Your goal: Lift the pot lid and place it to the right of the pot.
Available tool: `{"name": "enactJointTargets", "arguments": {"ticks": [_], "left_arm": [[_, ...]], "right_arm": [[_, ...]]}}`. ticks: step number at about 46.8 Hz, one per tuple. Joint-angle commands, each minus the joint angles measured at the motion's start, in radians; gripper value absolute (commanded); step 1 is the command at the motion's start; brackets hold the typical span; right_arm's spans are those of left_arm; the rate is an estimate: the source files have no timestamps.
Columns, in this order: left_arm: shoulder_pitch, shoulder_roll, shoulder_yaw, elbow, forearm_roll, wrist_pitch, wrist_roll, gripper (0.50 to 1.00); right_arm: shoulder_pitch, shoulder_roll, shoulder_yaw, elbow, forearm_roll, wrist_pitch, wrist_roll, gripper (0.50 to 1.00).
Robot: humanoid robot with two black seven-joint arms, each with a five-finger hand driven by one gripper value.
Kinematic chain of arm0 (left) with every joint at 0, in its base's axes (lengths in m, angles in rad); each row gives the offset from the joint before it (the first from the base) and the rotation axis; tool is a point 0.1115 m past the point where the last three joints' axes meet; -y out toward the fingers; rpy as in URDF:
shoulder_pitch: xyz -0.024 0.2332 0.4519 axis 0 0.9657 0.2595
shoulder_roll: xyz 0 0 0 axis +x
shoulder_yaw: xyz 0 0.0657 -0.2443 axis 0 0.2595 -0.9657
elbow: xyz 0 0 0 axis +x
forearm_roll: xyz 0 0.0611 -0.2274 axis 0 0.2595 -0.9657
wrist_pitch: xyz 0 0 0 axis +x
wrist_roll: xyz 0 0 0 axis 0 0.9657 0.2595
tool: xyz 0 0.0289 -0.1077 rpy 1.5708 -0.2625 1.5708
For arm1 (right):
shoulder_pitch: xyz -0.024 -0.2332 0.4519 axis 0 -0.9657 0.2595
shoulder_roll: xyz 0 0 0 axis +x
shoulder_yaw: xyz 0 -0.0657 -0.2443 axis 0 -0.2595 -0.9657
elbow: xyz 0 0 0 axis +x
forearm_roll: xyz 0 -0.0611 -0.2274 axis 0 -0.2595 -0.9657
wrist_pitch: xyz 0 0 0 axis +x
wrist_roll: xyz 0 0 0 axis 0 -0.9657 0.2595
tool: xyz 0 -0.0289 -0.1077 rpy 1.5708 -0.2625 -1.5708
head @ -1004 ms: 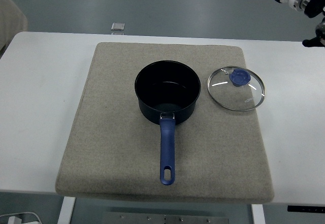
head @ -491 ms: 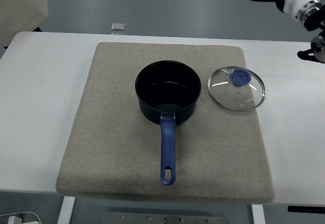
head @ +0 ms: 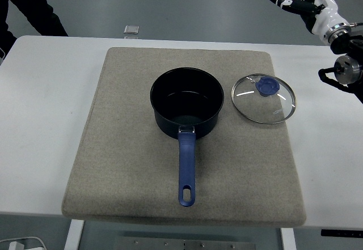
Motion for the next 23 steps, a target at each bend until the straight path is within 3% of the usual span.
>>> {"name": "enactJointTargets", "arguments": {"ticks": [1,8,23], "left_arm": [[0.0,0.0,0.0,0.0,0.0,0.0,0.0,1.0],[0.0,0.0,0.0,0.0,0.0,0.0,0.0,1.0],[0.0,0.0,0.0,0.0,0.0,0.0,0.0,1.0]], "right_arm": [[-0.009,0.002,0.018,0.0,0.002,-0.003,0.004,0.905],[-0.031,0.007,0.095,-0.001,0.002,-0.006,0.009,0.907],[-0.042,0.007,0.125,-0.05,0.004,-0.022,0.01,0.907]]}}
